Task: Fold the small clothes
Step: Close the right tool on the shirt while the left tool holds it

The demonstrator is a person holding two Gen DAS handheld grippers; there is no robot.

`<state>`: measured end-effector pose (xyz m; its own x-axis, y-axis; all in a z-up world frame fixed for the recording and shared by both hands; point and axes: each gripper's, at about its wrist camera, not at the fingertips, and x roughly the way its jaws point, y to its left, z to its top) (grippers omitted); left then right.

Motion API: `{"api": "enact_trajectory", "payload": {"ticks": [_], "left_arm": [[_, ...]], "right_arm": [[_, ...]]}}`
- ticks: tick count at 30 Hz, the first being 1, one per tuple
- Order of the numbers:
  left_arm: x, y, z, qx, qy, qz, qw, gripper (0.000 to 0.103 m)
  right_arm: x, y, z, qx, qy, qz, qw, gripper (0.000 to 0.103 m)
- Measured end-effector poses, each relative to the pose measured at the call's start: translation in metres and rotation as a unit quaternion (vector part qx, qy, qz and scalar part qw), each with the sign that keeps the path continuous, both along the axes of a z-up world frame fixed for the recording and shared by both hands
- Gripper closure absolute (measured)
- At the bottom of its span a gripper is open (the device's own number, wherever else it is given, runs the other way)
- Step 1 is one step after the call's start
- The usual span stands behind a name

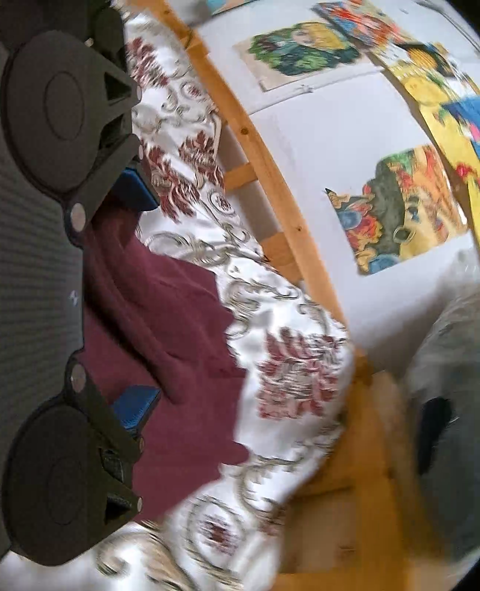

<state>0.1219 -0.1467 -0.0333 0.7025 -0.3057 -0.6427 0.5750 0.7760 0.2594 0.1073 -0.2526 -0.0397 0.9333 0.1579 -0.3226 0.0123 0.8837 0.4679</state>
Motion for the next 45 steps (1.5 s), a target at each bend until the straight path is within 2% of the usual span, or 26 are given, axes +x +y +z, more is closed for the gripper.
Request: {"api": "enact_trajectory", "payload": {"ticks": [2, 4, 6, 8, 11, 14, 16, 17, 18, 19, 21, 24, 26, 29, 33, 41, 45], "left_arm": [[-0.002, -0.001, -0.001, 0.006, -0.008, -0.004, 0.9999, 0.029], [-0.005, -0.002, -0.003, 0.014, -0.017, -0.007, 0.9997, 0.044], [-0.006, -0.004, -0.005, 0.022, -0.018, -0.013, 0.9995, 0.054], [-0.008, -0.005, -0.007, 0.025, -0.02, -0.019, 0.9993, 0.057], [-0.011, -0.008, -0.009, 0.027, -0.025, -0.027, 0.999, 0.071], [-0.015, -0.011, -0.011, 0.032, -0.032, -0.038, 0.9982, 0.079], [-0.019, -0.014, -0.012, 0.04, -0.044, -0.046, 0.9972, 0.081], [-0.02, -0.014, -0.013, 0.043, -0.048, -0.051, 0.9966, 0.081], [-0.022, -0.015, -0.013, 0.047, -0.052, -0.055, 0.996, 0.082], [-0.024, -0.016, -0.013, 0.051, -0.056, -0.059, 0.9954, 0.082], [-0.026, -0.018, -0.012, 0.055, -0.062, -0.063, 0.9946, 0.082], [-0.029, -0.022, -0.006, 0.047, -0.076, -0.073, 0.9933, 0.082], [-0.032, -0.029, -0.002, 0.04, -0.088, -0.086, 0.9917, 0.082], [-0.037, -0.045, 0.001, 0.037, -0.108, -0.109, 0.9874, 0.083], [-0.044, -0.065, -0.002, 0.04, -0.122, -0.139, 0.9819, 0.083], [-0.041, -0.071, -0.012, 0.024, -0.083, -0.153, 0.9845, 0.078], [-0.037, -0.066, -0.016, 0.0, -0.052, -0.144, 0.9883, 0.069]], "right_arm": [[0.006, -0.007, -0.002, 0.035, 0.004, -0.002, 0.999, 0.0], [0.011, -0.014, -0.004, 0.059, 0.004, -0.009, 0.998, 0.0], [0.018, -0.019, -0.006, 0.075, 0.008, -0.015, 0.997, 0.0], [0.027, -0.02, -0.006, 0.07, 0.015, -0.023, 0.997, 0.001], [0.034, -0.016, -0.005, 0.038, 0.027, -0.03, 0.998, 0.009], [0.034, -0.011, -0.004, 0.012, 0.034, -0.028, 0.999, 0.028], [0.035, -0.009, -0.005, 0.006, 0.04, -0.022, 0.999, 0.056], [0.035, -0.008, -0.005, 0.002, 0.043, -0.022, 0.999, 0.063], [0.033, -0.007, -0.005, -0.003, 0.042, -0.021, 0.999, 0.075], [0.032, -0.006, -0.004, -0.009, 0.037, -0.022, 0.999, 0.082], [0.028, -0.003, 0.002, -0.037, 0.021, -0.024, 0.999, 0.086], [0.019, 0.001, 0.019, -0.094, -0.018, -0.027, 0.995, 0.087], [0.013, -0.002, 0.028, -0.113, -0.035, -0.034, 0.992, 0.088], [0.005, -0.015, 0.034, -0.124, -0.043, -0.054, 0.99, 0.088], [-0.006, -0.036, 0.03, -0.111, -0.032, -0.082, 0.99, 0.088], [-0.02, -0.051, 0.015, -0.115, 0.019, -0.103, 0.988, 0.088], [-0.021, -0.054, 0.012, -0.108, 0.038, -0.108, 0.987, 0.088]]}}
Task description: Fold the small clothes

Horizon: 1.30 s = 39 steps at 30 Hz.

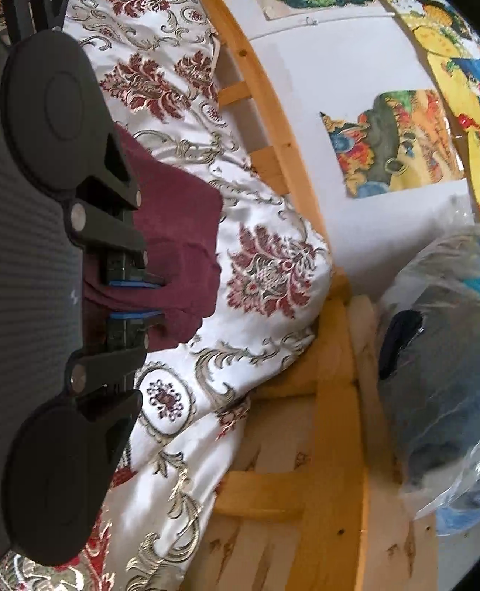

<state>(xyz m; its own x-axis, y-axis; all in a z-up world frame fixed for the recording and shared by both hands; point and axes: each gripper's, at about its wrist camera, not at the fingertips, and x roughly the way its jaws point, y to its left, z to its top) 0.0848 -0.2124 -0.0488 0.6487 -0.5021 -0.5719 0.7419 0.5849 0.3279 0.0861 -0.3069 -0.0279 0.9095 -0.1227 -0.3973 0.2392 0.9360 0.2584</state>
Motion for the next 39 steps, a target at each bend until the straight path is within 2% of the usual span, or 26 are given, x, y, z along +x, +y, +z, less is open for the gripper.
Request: {"api": "enact_trajectory", "payload": {"ticks": [2, 4, 5, 7, 10, 13, 17, 20, 22, 23, 26, 28, 30, 32, 33, 36, 39], "left_arm": [[0.001, 0.004, 0.001, -0.025, 0.025, 0.011, 0.9993, 0.064], [0.006, 0.01, 0.004, -0.058, 0.063, 0.024, 0.9961, 0.051], [0.008, 0.013, 0.006, -0.075, 0.081, 0.03, 0.9934, 0.047], [0.01, 0.021, 0.012, -0.111, 0.104, 0.042, 0.9875, 0.032], [0.012, 0.036, 0.022, -0.159, 0.115, 0.07, 0.9781, 0.015], [0.017, 0.049, 0.028, -0.194, 0.125, 0.111, 0.9666, 0.005], [0.034, 0.065, 0.026, -0.217, 0.147, 0.179, 0.9482, 0.003], [0.05, 0.075, 0.018, -0.222, 0.18, 0.226, 0.9312, 0.003], [0.058, 0.079, 0.01, -0.222, 0.202, 0.248, 0.9209, 0.003], [0.062, 0.08, 0.006, -0.218, 0.21, 0.256, 0.918, 0.003], [0.069, 0.078, -0.003, -0.198, 0.23, 0.269, 0.914, 0.003], [0.071, 0.077, -0.006, -0.194, 0.236, 0.273, 0.9122, 0.001], [0.069, 0.078, -0.01, -0.19, 0.238, 0.281, 0.91, 0.001], [0.065, 0.078, -0.014, -0.187, 0.247, 0.289, 0.9057, 0.001], [0.065, 0.079, -0.015, -0.189, 0.253, 0.293, 0.9023, 0.001], [0.063, 0.082, -0.018, -0.2, 0.263, 0.305, 0.8934, 0.001], [0.06, 0.083, -0.019, -0.198, 0.263, 0.305, 0.8937, 0.001]], "right_arm": [[0.0, -0.003, -0.002, 0.013, 0.0, -0.001, 1.0, 0.088], [0.0, -0.007, -0.004, 0.029, -0.004, 0.0, 1.0, 0.088], [0.0, -0.008, -0.006, 0.033, -0.006, 0.0, 0.999, 0.088], [0.001, -0.009, -0.006, 0.032, -0.009, -0.001, 0.999, 0.088], [0.002, -0.007, -0.006, 0.017, -0.014, -0.004, 1.0, 0.088], [0.005, -0.004, -0.006, 0.007, -0.013, -0.003, 1.0, 0.088], [0.002, -0.005, -0.003, 0.019, -0.013, -0.004, 1.0, 0.086], [-0.003, -0.007, 0.0, 0.026, -0.019, -0.002, 0.999, 0.068], [-0.008, -0.01, 0.003, 0.036, -0.027, 0.005, 0.999, 0.044], [-0.01, -0.011, 0.005, 0.039, -0.029, 0.013, 0.999, 0.041], [-0.012, -0.006, 0.008, 0.027, -0.008, 0.045, 0.999, 0.027], [-0.009, 0.003, 0.006, -0.002, 0.027, 0.059, 0.998, 0.021], [-0.009, 0.01, 0.001, -0.036, 0.057, 0.057, 0.996, 0.017], [-0.008, 0.016, -0.002, -0.07, 0.08, 0.041, 0.993, 0.01], [-0.01, 0.019, -0.003, -0.088, 0.085, 0.032, 0.992, 0.003], [-0.014, 0.021, -0.006, -0.114, 0.095, 0.022, 0.989, 0.0], [-0.017, 0.022, -0.007, -0.11, 0.094, 0.017, 0.989, 0.0]]}}
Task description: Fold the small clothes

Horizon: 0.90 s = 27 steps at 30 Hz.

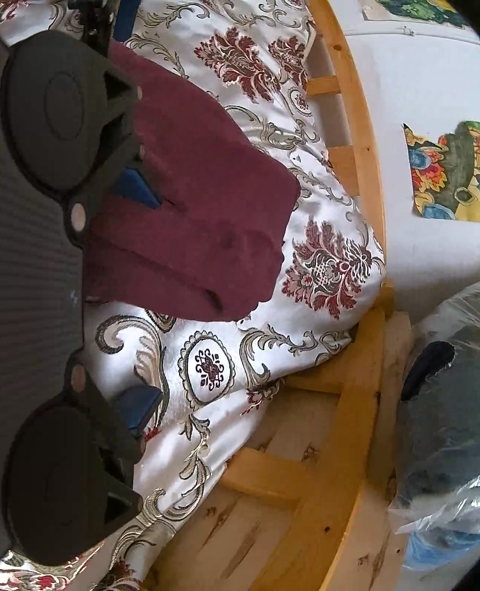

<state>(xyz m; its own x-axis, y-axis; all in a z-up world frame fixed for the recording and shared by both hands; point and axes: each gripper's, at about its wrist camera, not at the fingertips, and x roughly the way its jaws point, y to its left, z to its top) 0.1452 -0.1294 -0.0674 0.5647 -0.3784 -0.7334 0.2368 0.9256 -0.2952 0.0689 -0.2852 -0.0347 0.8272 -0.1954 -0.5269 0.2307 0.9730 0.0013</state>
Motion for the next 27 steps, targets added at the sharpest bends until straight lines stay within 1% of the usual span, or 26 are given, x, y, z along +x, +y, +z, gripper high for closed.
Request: {"api": "enact_trajectory", "payload": {"ticks": [5, 6, 8, 9, 12, 14, 15, 16, 17, 19, 20, 21, 22, 24, 25, 27], "left_arm": [[-0.003, 0.001, -0.004, 0.0, 0.0, 0.006, 1.0, 0.001], [-0.003, 0.002, -0.004, -0.001, 0.0, 0.007, 1.0, 0.001], [-0.003, 0.002, -0.004, -0.001, 0.0, 0.008, 1.0, 0.001], [-0.003, 0.002, -0.004, -0.001, -0.001, 0.007, 1.0, 0.001], [-0.005, 0.002, -0.005, -0.001, -0.003, 0.009, 1.0, 0.001], [-0.009, 0.002, -0.005, 0.001, -0.004, 0.014, 0.9999, 0.001], [-0.012, 0.002, -0.004, 0.002, -0.006, 0.015, 0.9999, 0.001], [-0.016, 0.002, -0.004, 0.006, -0.013, 0.015, 0.9998, 0.001], [-0.019, 0.001, -0.003, 0.009, -0.019, 0.013, 0.9997, 0.001], [-0.024, 0.001, -0.002, 0.018, -0.034, 0.005, 0.9992, 0.001], [-0.025, 0.001, -0.002, 0.021, -0.037, 0.004, 0.9991, 0.001], [-0.025, 0.001, -0.001, 0.021, -0.037, 0.004, 0.9991, 0.001], [-0.025, 0.001, -0.001, 0.019, -0.035, 0.005, 0.9992, 0.001], [-0.024, 0.002, -0.001, 0.016, -0.029, 0.007, 0.9994, 0.001], [-0.024, 0.003, -0.002, 0.014, -0.028, 0.009, 0.9995, 0.001], [-0.024, 0.003, -0.002, 0.011, -0.027, 0.01, 0.9995, 0.001]], "right_arm": [[0.002, 0.006, 0.0, -0.005, -0.003, -0.001, 1.0, 0.0], [0.002, 0.005, 0.001, 0.001, -0.007, -0.001, 1.0, 0.0], [0.001, 0.001, 0.003, 0.028, -0.022, -0.003, 0.999, 0.0], [0.0, -0.002, 0.004, 0.05, -0.037, -0.009, 0.998, 0.0], [-0.004, -0.015, 0.005, 0.125, -0.085, -0.029, 0.988, 0.0], [-0.002, -0.02, 0.003, 0.147, -0.104, -0.039, 0.983, 0.0], [0.001, -0.021, 0.002, 0.147, -0.112, -0.041, 0.982, 0.003], [0.004, -0.022, 0.003, 0.144, -0.117, -0.042, 0.982, 0.008], [0.007, -0.024, 0.003, 0.141, -0.12, -0.041, 0.982, 0.012], [0.014, -0.027, 0.004, 0.136, -0.125, -0.044, 0.982, 0.029], [0.017, -0.029, 0.003, 0.135, -0.124, -0.044, 0.982, 0.034], [0.02, -0.029, 0.002, 0.138, -0.123, -0.041, 0.982, 0.047], [0.022, -0.03, 0.001, 0.141, -0.121, -0.037, 0.982, 0.063], [0.026, -0.027, -0.001, 0.133, -0.116, -0.03, 0.984, 0.079], [0.027, -0.024, 0.0, 0.119, -0.116, -0.031, 0.986, 0.084], [0.028, -0.019, 0.002, 0.093, -0.116, -0.032, 0.988, 0.087]]}}
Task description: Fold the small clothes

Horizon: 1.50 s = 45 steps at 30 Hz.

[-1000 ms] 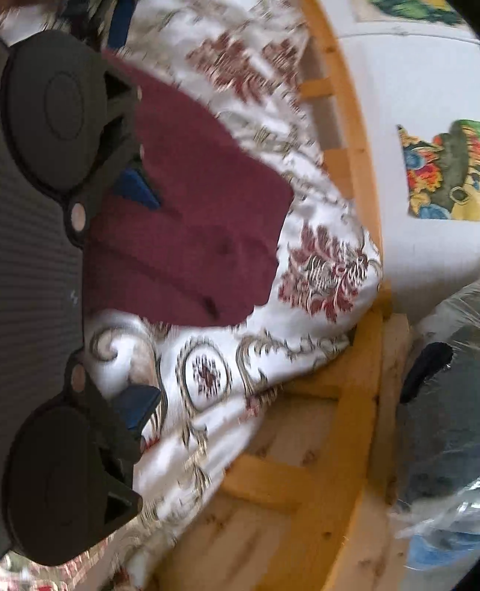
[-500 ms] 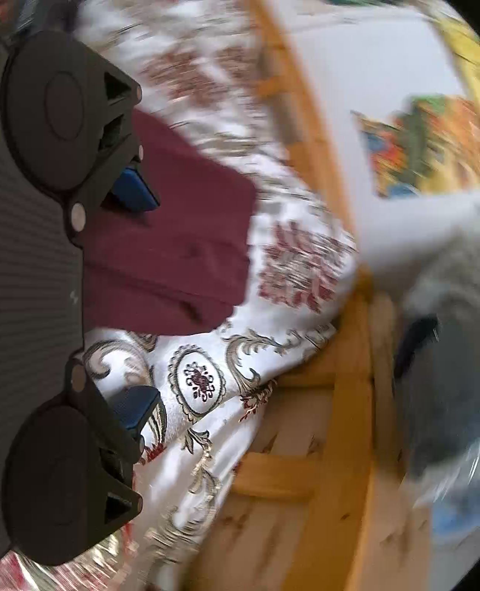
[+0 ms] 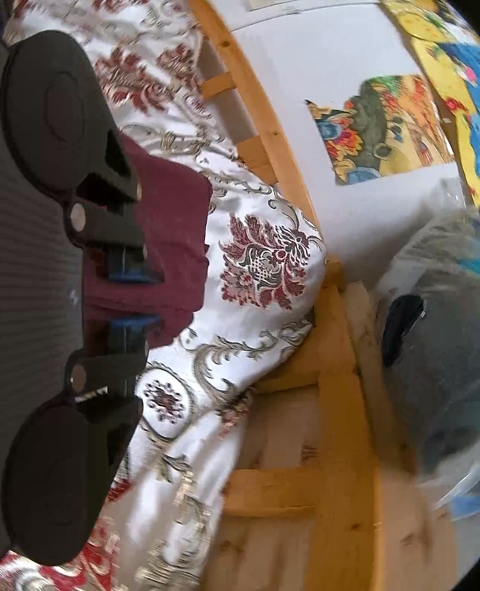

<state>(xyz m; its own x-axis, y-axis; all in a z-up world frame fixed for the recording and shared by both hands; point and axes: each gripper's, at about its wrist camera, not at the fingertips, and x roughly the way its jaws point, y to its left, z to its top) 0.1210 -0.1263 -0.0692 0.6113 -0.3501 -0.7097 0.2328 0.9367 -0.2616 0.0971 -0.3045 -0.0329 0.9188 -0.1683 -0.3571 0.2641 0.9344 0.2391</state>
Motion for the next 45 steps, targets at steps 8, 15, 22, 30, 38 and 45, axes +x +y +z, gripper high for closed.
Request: {"api": "enact_trajectory", "payload": {"ticks": [8, 15, 22, 30, 38, 45], "left_arm": [[-0.006, -0.002, 0.003, -0.004, -0.019, -0.014, 0.9997, 0.001], [-0.007, 0.0, 0.003, -0.008, -0.016, -0.013, 0.9998, 0.001], [-0.006, -0.001, 0.002, -0.007, -0.016, -0.014, 0.9998, 0.001], [-0.006, 0.0, 0.002, -0.007, -0.015, -0.014, 0.9998, 0.001], [-0.006, 0.0, 0.001, -0.007, -0.015, -0.015, 0.9998, 0.001], [-0.006, 0.0, 0.0, -0.006, -0.015, -0.015, 0.9998, 0.001]], "right_arm": [[0.005, -0.011, -0.01, 0.022, 0.019, -0.019, 0.999, 0.088], [0.004, -0.016, -0.014, 0.043, 0.019, -0.022, 0.999, 0.086], [0.004, -0.017, -0.013, 0.044, 0.019, -0.024, 0.999, 0.081], [0.003, -0.022, -0.014, 0.05, 0.018, -0.03, 0.998, 0.069], [0.003, -0.022, -0.015, 0.051, 0.018, -0.03, 0.998, 0.067], [0.002, -0.022, -0.014, 0.048, 0.015, -0.033, 0.998, 0.065]]}}
